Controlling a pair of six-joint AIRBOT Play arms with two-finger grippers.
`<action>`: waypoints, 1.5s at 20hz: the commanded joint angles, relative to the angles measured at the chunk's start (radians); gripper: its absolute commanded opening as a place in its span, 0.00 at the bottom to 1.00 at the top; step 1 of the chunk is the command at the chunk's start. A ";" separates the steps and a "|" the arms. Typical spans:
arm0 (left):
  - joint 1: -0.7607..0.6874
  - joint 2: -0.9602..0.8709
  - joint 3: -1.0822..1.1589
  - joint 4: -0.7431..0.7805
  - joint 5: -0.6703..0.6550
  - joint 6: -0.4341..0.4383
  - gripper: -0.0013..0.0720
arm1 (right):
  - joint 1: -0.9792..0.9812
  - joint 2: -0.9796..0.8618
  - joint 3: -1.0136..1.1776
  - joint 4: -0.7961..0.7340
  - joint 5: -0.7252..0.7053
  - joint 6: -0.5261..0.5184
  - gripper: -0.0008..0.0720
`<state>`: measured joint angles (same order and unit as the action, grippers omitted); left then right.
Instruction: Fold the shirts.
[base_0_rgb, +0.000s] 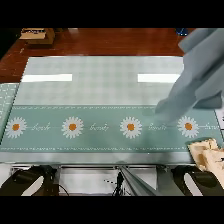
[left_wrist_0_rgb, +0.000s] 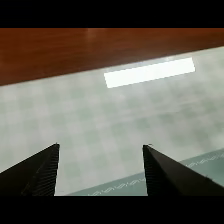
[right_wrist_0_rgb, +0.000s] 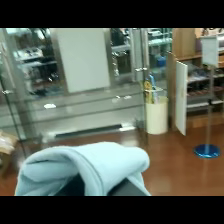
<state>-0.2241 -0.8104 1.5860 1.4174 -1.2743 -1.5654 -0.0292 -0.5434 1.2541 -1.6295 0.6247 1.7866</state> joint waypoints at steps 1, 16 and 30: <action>0.002 0.027 -0.013 0.006 -0.140 0.000 0.85 | 0.006 0.042 0.000 -0.024 0.183 0.002 0.05; 0.002 0.024 -0.436 0.005 -0.152 0.000 0.85 | 0.746 -0.832 0.000 0.454 0.067 -0.103 0.11; 0.002 -0.016 -0.854 -0.084 0.023 0.014 0.87 | 0.050 -0.485 0.000 0.011 0.567 -0.238 0.75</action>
<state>-0.2230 -0.8047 0.8196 1.3972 -1.2922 -1.5589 0.2165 -1.0828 1.2541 -1.5307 1.0630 1.6157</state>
